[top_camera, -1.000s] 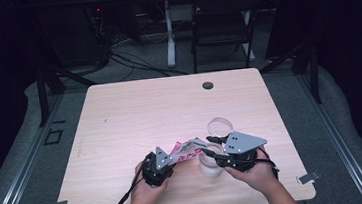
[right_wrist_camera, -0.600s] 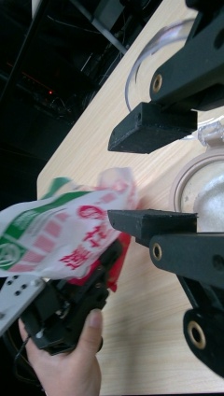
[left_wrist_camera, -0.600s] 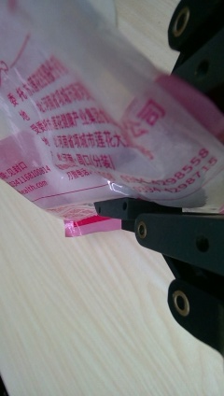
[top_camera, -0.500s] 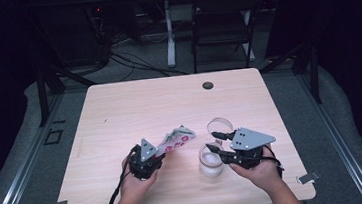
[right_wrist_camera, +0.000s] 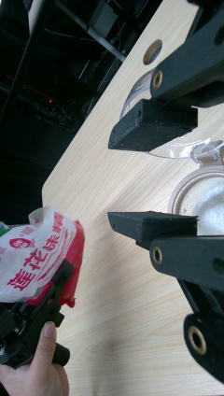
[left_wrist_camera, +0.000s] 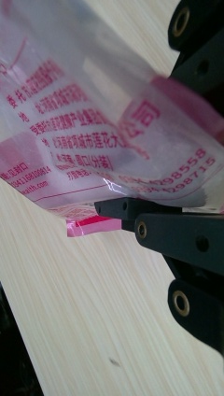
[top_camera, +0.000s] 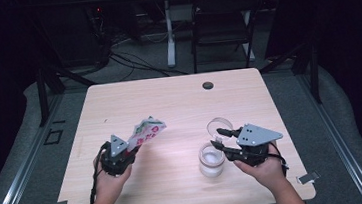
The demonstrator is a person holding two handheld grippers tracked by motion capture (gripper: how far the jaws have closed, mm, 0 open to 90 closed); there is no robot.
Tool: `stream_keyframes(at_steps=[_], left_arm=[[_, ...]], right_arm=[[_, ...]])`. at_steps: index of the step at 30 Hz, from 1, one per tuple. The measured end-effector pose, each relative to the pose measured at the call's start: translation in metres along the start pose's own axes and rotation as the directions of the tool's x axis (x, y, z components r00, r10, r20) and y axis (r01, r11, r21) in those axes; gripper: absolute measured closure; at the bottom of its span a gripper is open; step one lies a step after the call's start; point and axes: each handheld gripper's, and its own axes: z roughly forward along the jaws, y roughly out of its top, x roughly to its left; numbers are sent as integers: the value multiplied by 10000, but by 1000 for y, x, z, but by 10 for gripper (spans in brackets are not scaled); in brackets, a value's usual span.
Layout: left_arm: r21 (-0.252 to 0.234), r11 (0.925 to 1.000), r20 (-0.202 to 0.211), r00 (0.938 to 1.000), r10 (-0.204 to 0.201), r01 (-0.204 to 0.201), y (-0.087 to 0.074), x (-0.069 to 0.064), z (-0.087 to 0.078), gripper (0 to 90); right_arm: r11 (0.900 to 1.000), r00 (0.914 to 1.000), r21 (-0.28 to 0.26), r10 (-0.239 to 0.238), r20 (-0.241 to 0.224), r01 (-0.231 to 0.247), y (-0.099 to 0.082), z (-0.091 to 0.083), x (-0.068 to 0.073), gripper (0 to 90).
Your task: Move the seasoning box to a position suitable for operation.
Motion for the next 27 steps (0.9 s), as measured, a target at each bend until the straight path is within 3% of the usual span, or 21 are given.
stream_keyframes(at_steps=[7, 12, 16, 19, 23, 27], left_arm=[[147, 9987, -673, 9965, -487, 498, -14, 26, -9, 762], [227, 9951, -1075, 9899, -928, 958, -25, 39, -11, 762], [231, 9914, -1202, 9848, -1252, 1288, -31, 46, -10, 763], [210, 9910, -1408, 9817, -1279, 1322, -34, 50, -9, 762], [244, 9849, -1420, 9758, -1664, 1716, -39, 56, -7, 762], [436, 9832, -1605, 9726, -1681, 1772, -43, 60, -5, 761]], right_arm=[[10000, 10000, 71, 19, -9, -19, -1, 1, 0, 582], [10000, 10000, 69, 44, 18, -44, -1, 1, 0, 582], [10000, 10000, 85, 51, -8, -51, -2, 2, 0, 581], [9999, 10000, 108, 39, 13, -39, -2, 2, 1, 580], [9999, 10000, 125, 52, -19, -52, -3, 3, 1, 581], [9999, 10000, 119, 78, -20, -78, -3, 3, 1, 581]])
